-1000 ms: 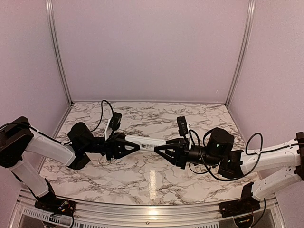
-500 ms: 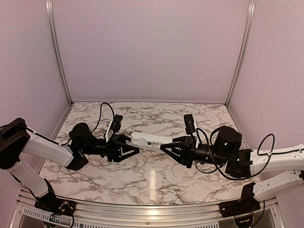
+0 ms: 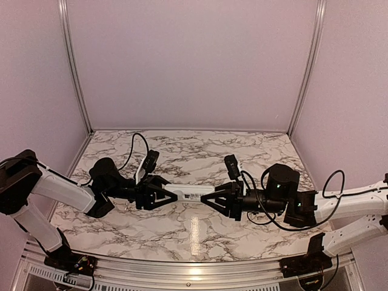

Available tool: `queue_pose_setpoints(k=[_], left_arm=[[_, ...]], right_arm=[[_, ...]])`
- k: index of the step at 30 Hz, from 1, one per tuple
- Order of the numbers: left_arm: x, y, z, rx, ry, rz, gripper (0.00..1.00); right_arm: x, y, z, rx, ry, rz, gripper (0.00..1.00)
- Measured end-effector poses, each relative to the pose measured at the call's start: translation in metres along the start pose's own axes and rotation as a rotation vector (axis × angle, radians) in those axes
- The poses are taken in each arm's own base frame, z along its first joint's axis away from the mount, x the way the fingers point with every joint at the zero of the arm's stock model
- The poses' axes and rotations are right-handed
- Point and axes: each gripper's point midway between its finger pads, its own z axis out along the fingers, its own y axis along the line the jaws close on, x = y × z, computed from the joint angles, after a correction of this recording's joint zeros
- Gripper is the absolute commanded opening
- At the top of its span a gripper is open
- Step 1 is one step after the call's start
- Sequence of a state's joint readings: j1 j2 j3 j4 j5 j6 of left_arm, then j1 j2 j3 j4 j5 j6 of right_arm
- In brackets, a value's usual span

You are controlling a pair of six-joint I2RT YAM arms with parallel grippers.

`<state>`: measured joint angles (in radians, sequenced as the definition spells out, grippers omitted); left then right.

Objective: Unload the batteries from the remote control

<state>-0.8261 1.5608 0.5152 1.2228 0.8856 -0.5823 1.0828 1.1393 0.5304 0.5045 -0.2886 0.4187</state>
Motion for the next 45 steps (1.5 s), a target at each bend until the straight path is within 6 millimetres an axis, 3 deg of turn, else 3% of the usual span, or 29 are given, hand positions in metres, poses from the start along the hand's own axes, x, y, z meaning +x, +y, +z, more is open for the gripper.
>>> queue_pose_setpoints(k=[7, 10, 14, 17, 20, 21, 23, 24, 25, 28, 31, 33, 39, 45], left_arm=[[0.006, 0.002, 0.002, 0.014, 0.018, -0.029, 0.34], [0.005, 0.001, 0.002, 0.021, 0.017, -0.029, 0.24], [0.004, -0.003, 0.002, 0.043, 0.02, -0.018, 0.0], [0.003, -0.005, 0.002, 0.051, 0.018, -0.017, 0.0], [0.002, -0.004, 0.001, 0.048, 0.013, -0.02, 0.0], [0.002, -0.003, 0.001, 0.046, 0.012, -0.021, 0.0], [0.0, 0.0, 0.002, 0.031, 0.001, -0.031, 0.01], [-0.001, 0.002, 0.002, 0.019, -0.007, -0.035, 0.01], [-0.002, 0.004, 0.002, 0.007, -0.013, -0.038, 0.02], [-0.001, 0.016, 0.001, -0.05, -0.023, -0.054, 0.03], [0.001, 0.026, 0.0, -0.098, -0.027, -0.069, 0.12], [0.001, 0.034, -0.002, -0.139, -0.034, -0.076, 0.0], [0.004, 0.064, -0.012, -0.288, -0.049, -0.118, 0.0], [-0.002, 0.094, -0.033, -0.351, -0.103, -0.197, 0.0]], right_arm=[[0.0, 0.001, 0.004, -0.01, 0.011, 0.001, 0.0], [0.002, 0.001, 0.007, -0.014, 0.019, 0.002, 0.0], [0.002, 0.002, 0.009, -0.023, 0.023, 0.006, 0.0], [0.001, 0.003, 0.009, -0.028, 0.019, 0.002, 0.03], [-0.001, -0.001, 0.009, -0.003, 0.011, 0.003, 0.3], [-0.001, -0.002, 0.009, 0.009, 0.01, 0.004, 0.52], [-0.003, -0.009, 0.008, 0.063, -0.002, 0.003, 0.83], [-0.005, -0.016, 0.006, 0.106, -0.01, 0.006, 0.94], [-0.007, -0.024, 0.004, 0.154, -0.019, 0.008, 0.98], [-0.014, -0.043, -0.004, 0.277, -0.044, 0.008, 0.98], [-0.02, -0.055, -0.011, 0.365, -0.054, 0.01, 0.98], [-0.027, -0.061, -0.014, 0.419, -0.06, 0.009, 0.98], [-0.043, -0.064, -0.017, 0.474, -0.077, 0.014, 0.98], [-0.039, -0.062, -0.004, 0.449, -0.04, 0.017, 0.98]])
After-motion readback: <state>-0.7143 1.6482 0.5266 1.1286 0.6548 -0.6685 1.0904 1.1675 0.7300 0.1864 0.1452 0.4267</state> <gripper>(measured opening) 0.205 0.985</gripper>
